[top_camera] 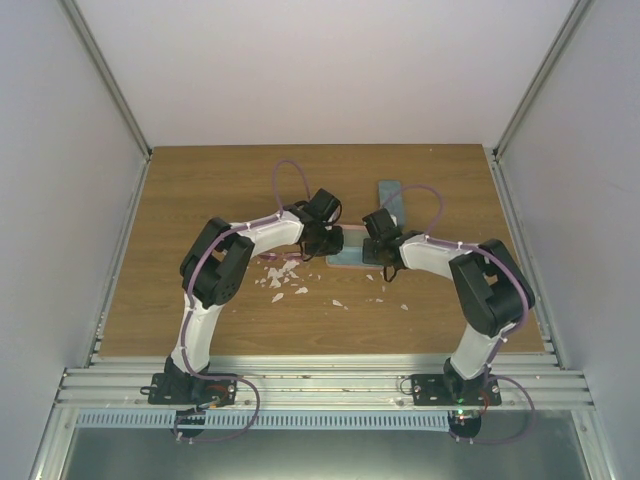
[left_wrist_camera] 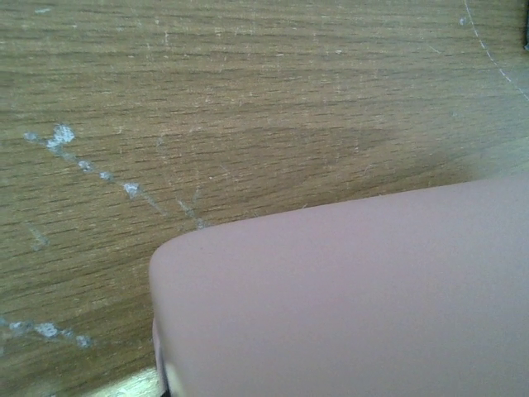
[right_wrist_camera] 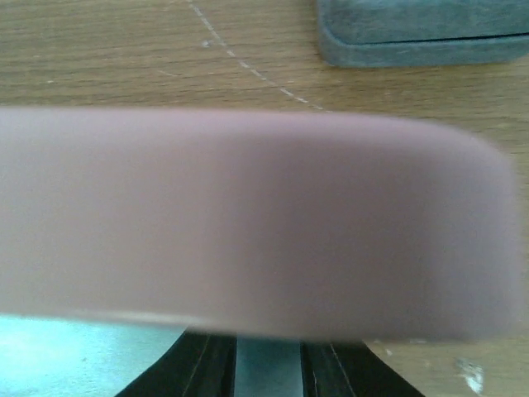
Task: Organize the sunglasses
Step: Place the glasses cleaning cloth in the sunglasses case.
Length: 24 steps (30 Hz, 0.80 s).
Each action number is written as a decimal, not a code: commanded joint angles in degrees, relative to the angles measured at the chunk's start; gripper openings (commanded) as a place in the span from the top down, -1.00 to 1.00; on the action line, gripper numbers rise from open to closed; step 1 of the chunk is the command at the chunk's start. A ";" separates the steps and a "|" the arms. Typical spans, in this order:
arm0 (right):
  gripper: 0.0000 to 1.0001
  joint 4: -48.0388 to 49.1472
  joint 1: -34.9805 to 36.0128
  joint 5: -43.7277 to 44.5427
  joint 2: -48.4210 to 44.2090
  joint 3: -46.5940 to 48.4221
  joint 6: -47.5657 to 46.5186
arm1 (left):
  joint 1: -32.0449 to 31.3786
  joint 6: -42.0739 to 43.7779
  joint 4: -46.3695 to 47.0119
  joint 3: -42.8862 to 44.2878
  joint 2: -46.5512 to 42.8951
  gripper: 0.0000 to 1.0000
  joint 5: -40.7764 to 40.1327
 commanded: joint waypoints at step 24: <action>0.70 -7.92 -0.69 -0.92 -2.56 -3.68 1.20 | 0.21 4.62 -1.93 -6.91 -3.18 0.90 0.90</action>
